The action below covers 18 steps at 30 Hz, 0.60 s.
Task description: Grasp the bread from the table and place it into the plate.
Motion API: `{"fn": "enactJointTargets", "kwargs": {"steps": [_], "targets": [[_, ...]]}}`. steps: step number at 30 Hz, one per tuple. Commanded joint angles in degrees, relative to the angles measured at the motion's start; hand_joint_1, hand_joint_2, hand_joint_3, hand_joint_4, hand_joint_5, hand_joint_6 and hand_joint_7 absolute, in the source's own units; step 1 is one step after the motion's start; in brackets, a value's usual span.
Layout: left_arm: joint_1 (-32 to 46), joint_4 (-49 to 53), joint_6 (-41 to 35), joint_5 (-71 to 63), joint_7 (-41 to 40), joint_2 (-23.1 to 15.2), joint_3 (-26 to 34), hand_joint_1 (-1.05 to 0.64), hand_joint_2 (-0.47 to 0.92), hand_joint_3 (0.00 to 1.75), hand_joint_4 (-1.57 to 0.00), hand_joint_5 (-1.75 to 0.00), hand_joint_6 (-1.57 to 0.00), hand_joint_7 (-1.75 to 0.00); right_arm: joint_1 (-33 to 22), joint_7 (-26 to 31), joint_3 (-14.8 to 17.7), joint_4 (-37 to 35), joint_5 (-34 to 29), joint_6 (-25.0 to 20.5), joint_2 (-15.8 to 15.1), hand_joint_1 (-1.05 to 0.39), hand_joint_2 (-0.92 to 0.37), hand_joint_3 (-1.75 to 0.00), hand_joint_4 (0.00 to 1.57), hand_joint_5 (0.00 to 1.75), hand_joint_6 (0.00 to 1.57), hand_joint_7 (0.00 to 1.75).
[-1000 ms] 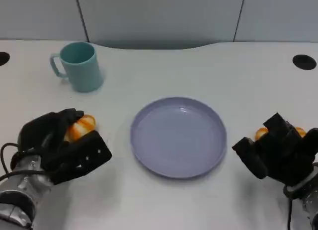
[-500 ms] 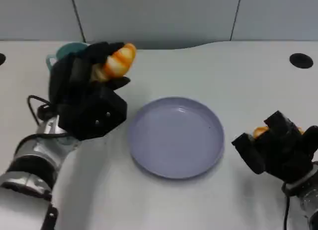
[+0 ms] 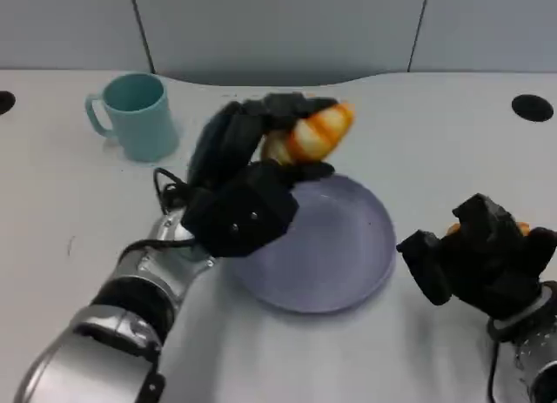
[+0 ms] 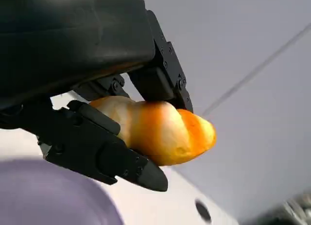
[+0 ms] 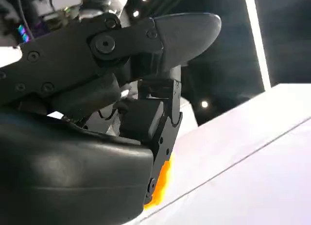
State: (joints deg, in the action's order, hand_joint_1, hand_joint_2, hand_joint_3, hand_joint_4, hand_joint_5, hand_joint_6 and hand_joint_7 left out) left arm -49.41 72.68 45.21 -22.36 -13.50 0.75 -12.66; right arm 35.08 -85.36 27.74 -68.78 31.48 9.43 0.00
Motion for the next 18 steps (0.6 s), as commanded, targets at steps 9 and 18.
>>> {"fn": "enactJointTargets", "kwargs": {"steps": [9,18], "targets": [[2.1,-4.0,-6.1,8.8,24.5,-1.5,3.6,-0.98,0.92,0.61,-0.16,0.0,-0.07,0.0,1.1,-1.4,1.3,-0.5,1.2,2.0,1.2,-0.51,-0.92,-0.26,1.02,1.53,1.07,0.85],[3.0,-6.6,-6.3,14.5,32.9,-1.8,6.6,-1.05,0.92,0.74,-0.03,0.0,-0.04,-0.01,2.2,-2.2,-1.1,-1.2,-0.9,-3.1,-0.9,-0.51,-0.92,-0.29,0.98,1.55,0.99,0.88]]}}
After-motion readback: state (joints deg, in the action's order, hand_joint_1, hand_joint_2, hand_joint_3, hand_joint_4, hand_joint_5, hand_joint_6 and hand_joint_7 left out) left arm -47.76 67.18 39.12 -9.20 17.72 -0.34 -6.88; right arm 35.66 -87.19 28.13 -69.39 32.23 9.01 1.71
